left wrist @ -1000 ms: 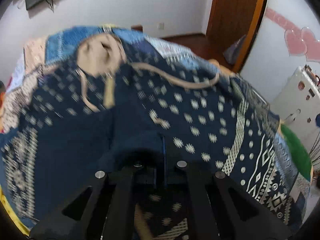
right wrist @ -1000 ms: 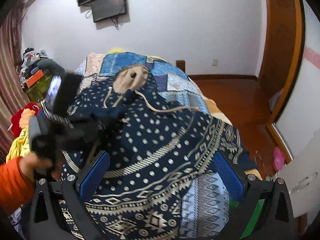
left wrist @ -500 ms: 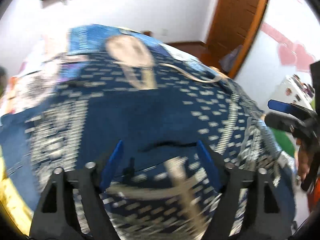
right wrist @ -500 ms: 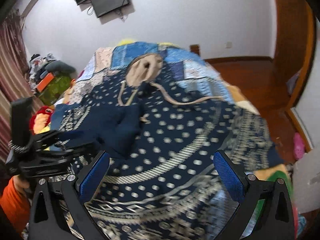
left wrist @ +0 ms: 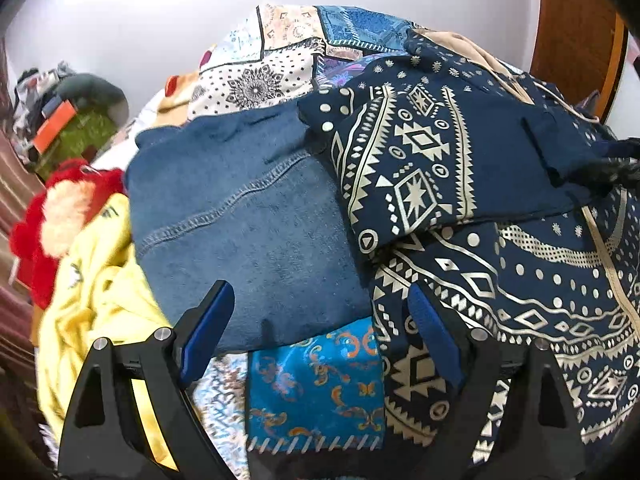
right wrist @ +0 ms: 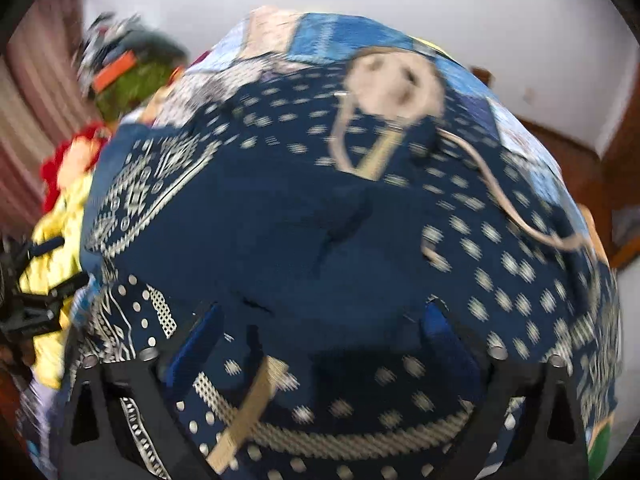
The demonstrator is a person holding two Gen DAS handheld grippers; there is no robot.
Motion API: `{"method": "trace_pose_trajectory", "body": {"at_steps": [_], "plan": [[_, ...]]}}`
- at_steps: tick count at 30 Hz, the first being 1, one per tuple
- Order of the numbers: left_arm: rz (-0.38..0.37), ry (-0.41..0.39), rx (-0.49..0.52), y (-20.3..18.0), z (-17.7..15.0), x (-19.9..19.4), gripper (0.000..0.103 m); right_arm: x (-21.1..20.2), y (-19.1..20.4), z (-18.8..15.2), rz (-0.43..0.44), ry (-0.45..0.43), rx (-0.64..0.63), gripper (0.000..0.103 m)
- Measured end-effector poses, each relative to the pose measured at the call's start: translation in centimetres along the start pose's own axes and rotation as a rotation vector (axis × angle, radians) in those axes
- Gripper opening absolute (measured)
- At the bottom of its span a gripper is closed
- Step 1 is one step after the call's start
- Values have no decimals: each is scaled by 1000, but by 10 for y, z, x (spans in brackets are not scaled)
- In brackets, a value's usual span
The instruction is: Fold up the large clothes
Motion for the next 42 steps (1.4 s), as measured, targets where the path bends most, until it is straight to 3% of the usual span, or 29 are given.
{"method": "trace_pose_trajectory", "body": {"at_steps": [1,3,5,7,8,9,11,12,13,19,27,29,30,31,32,33,35,36,37,39,42], "plan": [[-14,-5,-12,0,1,4,89,8,7,2,-28,20,-43,75],[-34,-17,-31,-2,3,6,87,25,23,5,-103,49,-163,68],[-47,-34,-39,-8,6,8,80,26,34,7,-149,15,-235,62],[-39,-45,-41,-13,11,13,67,22,36,11,-192,15,-246,26],[-29,-56,-46,-14,15,15,61,19,34,13,-208,7,-240,18],[-23,-65,-55,-13,17,16,47,14,31,15,-210,-7,-219,12],[-42,-82,-84,-11,22,11,27,-1,9,16,-186,-55,-117,12],[-66,-90,-95,-10,24,8,11,-8,0,17,-182,-69,-83,12],[-80,-94,-98,-10,24,4,7,-18,-13,17,-180,-93,-36,11],[-94,-107,-36,-23,16,-19,7,-56,-72,-9,-206,-130,110,9],[-55,91,60,-36,-14,6,9,-36,-129,-72,-212,-7,230,9],[-44,92,81,-32,-16,-1,15,-28,-131,-83,-197,29,218,9],[-47,89,78,-30,-16,-4,28,-28,-130,-87,-205,25,202,9],[-54,77,68,-26,-12,-9,49,-31,-128,-89,-225,18,175,9],[-55,54,55,-22,-7,-15,58,-32,-124,-88,-255,29,135,9],[-54,26,42,-18,0,-21,67,-32,-122,-87,-273,38,120,11],[-57,-19,7,-11,19,-29,67,-33,-119,-85,-337,55,107,20],[-67,-19,-18,-8,31,-27,67,-34,-120,-87,-364,58,108,33],[-71,-19,-33,-8,39,-25,67,-36,-121,-87,-446,73,106,65],[-75,-15,-70,-8,60,-13,67,-42,-123,-88,-564,64,96,96],[-116,23,-138,-8,88,17,67,-55,-126,-90,-561,31,94,96]]}}
Point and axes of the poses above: each gripper's, at about its wrist camera, not at the fingertips, and x roughly the way its jaws point, y to its left, z to its top, the point moved 2 cm from there along x, roughly the way its jaws point, and after that the axes turned 13 degrees about -x, right-handed, at the moved point
